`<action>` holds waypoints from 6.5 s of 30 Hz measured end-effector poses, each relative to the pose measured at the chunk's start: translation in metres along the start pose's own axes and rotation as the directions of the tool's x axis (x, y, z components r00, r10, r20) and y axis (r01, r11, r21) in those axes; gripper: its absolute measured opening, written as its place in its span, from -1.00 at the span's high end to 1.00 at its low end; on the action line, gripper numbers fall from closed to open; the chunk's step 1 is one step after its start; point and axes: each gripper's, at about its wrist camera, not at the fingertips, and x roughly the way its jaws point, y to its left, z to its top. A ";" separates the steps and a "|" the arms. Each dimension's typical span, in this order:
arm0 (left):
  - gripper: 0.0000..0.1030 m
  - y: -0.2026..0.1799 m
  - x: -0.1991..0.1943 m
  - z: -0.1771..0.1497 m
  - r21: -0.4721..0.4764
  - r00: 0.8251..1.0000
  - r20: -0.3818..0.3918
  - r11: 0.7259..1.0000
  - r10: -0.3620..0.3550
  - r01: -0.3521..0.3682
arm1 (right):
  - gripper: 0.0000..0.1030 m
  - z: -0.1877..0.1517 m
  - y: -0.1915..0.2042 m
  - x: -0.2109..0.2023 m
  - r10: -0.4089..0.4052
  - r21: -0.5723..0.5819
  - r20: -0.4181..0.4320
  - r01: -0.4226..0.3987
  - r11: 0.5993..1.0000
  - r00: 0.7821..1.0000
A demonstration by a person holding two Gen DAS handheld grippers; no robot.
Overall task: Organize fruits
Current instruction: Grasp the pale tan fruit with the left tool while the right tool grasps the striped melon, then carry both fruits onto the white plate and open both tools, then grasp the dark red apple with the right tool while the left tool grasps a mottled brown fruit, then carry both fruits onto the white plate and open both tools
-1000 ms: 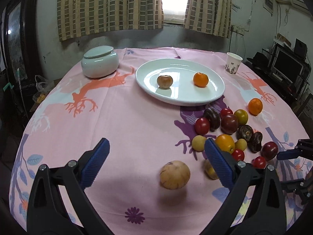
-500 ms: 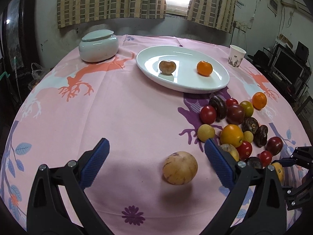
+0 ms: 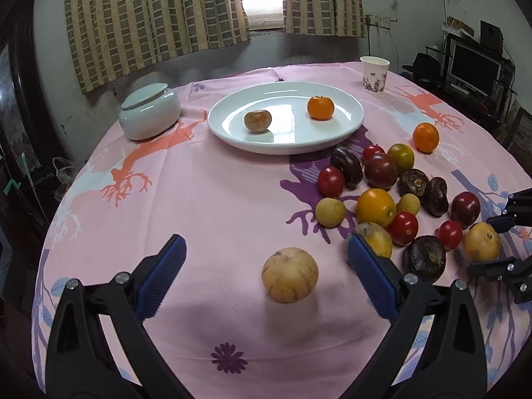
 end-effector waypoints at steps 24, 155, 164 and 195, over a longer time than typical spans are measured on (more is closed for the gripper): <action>0.19 0.013 0.033 -0.013 -0.133 0.992 -0.096 0.989 -0.081 0.068 | 0.10 0.001 0.000 0.000 0.035 0.024 0.001 -0.035 0.999 0.999; 0.24 -0.016 0.044 0.086 -0.090 0.995 -0.044 0.992 -0.089 0.085 | 0.21 0.128 -0.042 -0.007 -0.119 -0.095 0.124 0.131 0.987 0.985; 0.24 -0.006 0.084 0.106 -0.155 0.994 -0.087 0.987 -0.064 0.050 | 0.21 0.173 -0.059 0.033 -0.061 0.036 0.132 0.057 0.998 0.989; -0.16 0.028 0.134 0.122 -0.248 0.996 -0.089 0.968 0.026 -0.047 | 0.17 0.203 -0.075 0.106 -0.011 0.182 0.071 -0.002 0.983 0.997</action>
